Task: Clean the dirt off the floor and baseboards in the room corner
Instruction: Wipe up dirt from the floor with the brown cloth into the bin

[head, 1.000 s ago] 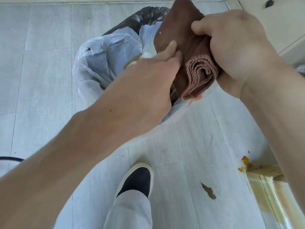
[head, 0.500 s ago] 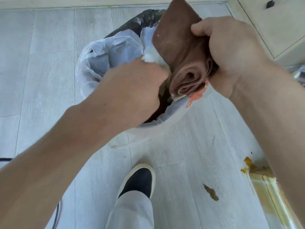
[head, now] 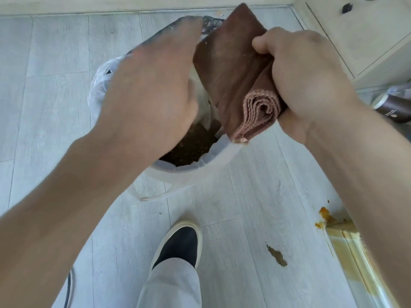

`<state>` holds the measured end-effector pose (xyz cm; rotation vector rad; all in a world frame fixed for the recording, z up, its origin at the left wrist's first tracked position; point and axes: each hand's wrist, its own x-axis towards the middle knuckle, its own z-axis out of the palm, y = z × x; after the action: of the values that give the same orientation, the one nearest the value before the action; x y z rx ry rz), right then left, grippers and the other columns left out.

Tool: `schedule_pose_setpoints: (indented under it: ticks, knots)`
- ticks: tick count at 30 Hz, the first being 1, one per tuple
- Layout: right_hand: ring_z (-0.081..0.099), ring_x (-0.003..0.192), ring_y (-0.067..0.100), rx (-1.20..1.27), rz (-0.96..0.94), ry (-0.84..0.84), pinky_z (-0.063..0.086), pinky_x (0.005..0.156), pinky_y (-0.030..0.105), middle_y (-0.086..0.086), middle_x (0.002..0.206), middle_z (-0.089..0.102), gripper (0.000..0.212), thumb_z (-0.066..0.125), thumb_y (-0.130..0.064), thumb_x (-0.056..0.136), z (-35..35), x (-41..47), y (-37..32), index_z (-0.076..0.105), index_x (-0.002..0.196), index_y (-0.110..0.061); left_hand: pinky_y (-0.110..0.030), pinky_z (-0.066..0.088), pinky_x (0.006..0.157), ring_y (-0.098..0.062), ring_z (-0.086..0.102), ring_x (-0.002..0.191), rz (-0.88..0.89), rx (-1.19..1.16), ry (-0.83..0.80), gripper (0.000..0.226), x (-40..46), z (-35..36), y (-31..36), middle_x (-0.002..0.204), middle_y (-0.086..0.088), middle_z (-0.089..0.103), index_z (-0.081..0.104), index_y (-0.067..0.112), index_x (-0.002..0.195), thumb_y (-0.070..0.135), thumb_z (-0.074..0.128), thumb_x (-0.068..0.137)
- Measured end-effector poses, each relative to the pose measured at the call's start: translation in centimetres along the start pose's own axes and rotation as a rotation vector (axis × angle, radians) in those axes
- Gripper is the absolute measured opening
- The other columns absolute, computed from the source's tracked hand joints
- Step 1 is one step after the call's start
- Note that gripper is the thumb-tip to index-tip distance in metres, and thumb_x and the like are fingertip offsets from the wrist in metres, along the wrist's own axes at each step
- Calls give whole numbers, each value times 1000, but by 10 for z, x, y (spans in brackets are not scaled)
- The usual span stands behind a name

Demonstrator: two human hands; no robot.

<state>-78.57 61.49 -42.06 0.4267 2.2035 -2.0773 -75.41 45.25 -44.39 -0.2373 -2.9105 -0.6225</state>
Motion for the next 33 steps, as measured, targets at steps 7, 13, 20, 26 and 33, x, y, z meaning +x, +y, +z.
schedule_pose_setpoints:
  ticks: [7, 13, 20, 26, 33]
  knots:
    - [52, 79, 26, 254, -78, -32, 45, 72, 44, 11, 88, 45, 10, 58, -10, 92, -27, -9, 7, 51, 84, -8, -15, 31, 107, -2, 44, 111, 258, -124, 70, 53, -13, 4, 27, 129, -5, 58, 36, 9, 156, 21, 38, 104]
    - [55, 91, 42, 259, -84, 91, 52, 81, 69, 27, 101, 56, 27, 51, -17, 102, -114, -72, 61, 61, 112, 6, -44, 24, 126, -23, 18, 158, 671, -273, -95, 56, -54, 58, 69, 168, -10, 24, 31, 4, 159, 12, 48, 105]
    - [63, 64, 36, -9, 428, 694, 48, 48, 46, 13, 80, 71, 24, 47, -12, 106, -190, -239, 240, 71, 111, -15, -36, 42, 116, -7, 35, 150, 648, -321, -495, 46, -104, 137, 47, 160, 8, 42, 52, 18, 150, 12, 48, 104]
    - [60, 108, 26, -247, 591, 1038, 53, 73, 29, 4, 121, 63, 39, 41, -21, 109, -181, -294, 341, 55, 144, -32, -36, 46, 111, 1, 41, 143, 470, -327, -675, 50, -124, 165, 27, 158, 21, 41, 51, 29, 149, 15, 53, 101]
    - [59, 115, -8, -214, 363, 865, 53, 98, 27, -13, 153, 51, 44, 39, -25, 111, -114, -209, 352, 44, 154, -35, -34, 45, 113, 2, 41, 142, 375, -341, -731, 51, -137, 172, 22, 158, 22, 42, 46, 29, 152, 16, 51, 103]
